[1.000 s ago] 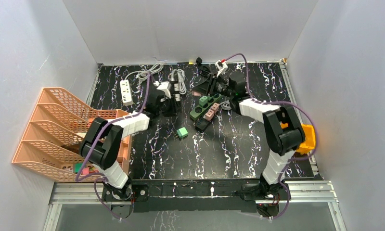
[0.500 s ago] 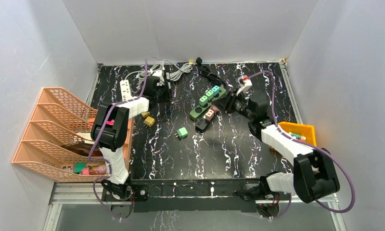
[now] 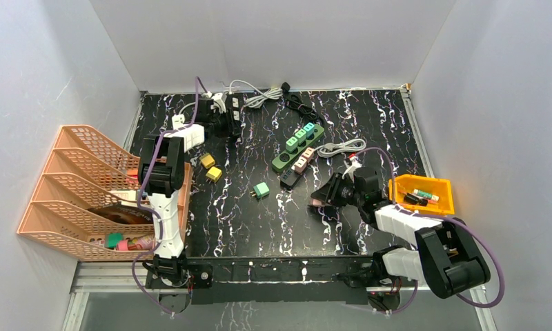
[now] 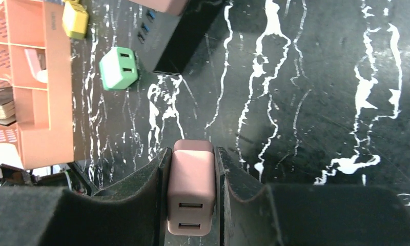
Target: Pull the plug off the socket
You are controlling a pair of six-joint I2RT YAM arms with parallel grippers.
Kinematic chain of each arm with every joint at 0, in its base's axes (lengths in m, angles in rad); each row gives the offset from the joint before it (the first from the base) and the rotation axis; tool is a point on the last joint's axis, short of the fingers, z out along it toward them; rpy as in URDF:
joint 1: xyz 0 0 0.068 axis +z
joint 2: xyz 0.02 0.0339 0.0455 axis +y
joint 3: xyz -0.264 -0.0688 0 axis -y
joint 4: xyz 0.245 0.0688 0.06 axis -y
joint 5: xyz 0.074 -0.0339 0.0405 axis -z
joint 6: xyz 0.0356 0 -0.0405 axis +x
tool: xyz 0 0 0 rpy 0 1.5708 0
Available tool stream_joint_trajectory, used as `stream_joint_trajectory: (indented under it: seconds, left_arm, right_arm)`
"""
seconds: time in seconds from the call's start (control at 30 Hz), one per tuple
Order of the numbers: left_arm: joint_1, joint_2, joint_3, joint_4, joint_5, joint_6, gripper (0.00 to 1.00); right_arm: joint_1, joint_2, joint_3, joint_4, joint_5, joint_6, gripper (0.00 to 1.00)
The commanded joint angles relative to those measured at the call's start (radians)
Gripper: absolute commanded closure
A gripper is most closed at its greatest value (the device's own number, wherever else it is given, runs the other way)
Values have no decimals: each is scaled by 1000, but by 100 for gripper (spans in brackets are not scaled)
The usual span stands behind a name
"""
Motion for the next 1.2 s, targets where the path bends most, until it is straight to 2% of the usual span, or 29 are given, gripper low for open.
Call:
stream_joint_trajectory:
  seconds: [0.0,0.07,0.2,0.23,0.27,0.3,0.33,0.4,0.53,0.57,0.67,0.93,1.03,1.1,1.17]
  left_arm:
    - [14,40,57,-116,44,-17,81]
    - [15,38,62,-134,9,-24,67]
    - [15,9,57,-172,-72,-25,47]
    - [15,-3,50,-179,-96,-22,42]
    - [15,-19,42,-183,-124,-19,33]
    - [15,-35,35,-184,-144,-18,22]
    - [15,-48,29,-185,-162,-16,19]
    - [15,-73,21,-185,-187,-18,18]
    - [15,-130,2,-172,-225,-29,15]
    - [15,-145,-6,-167,-237,-30,4]
    - [15,-189,-33,-152,-282,-40,2]
    - [15,-314,-123,-85,-293,-53,2]
    - [13,-356,-160,-48,-290,-54,2]
    - [12,-383,-188,-24,-286,-56,2]
    - [12,-409,-219,9,-281,-56,2]
  right_arm:
    - [0,52,28,-35,47,-22,100]
    - [1,101,23,-24,30,-23,100]
    - [2,160,-16,61,-37,31,100]
    - [2,169,-24,72,-45,39,52]
    - [2,176,-26,74,-48,39,97]
    - [1,179,-26,68,-52,30,100]
    - [2,178,-25,57,-51,20,100]
    - [1,158,-16,14,-32,-5,90]
    - [2,75,16,-118,57,-49,52]
    - [3,49,29,-148,81,-58,46]
    - [3,-11,100,-233,168,-84,34]
    - [3,-51,309,-364,405,-150,23]
    - [3,-27,384,-373,481,-155,17]
    - [3,4,439,-372,502,-153,9]
    - [2,50,484,-372,503,-144,9]
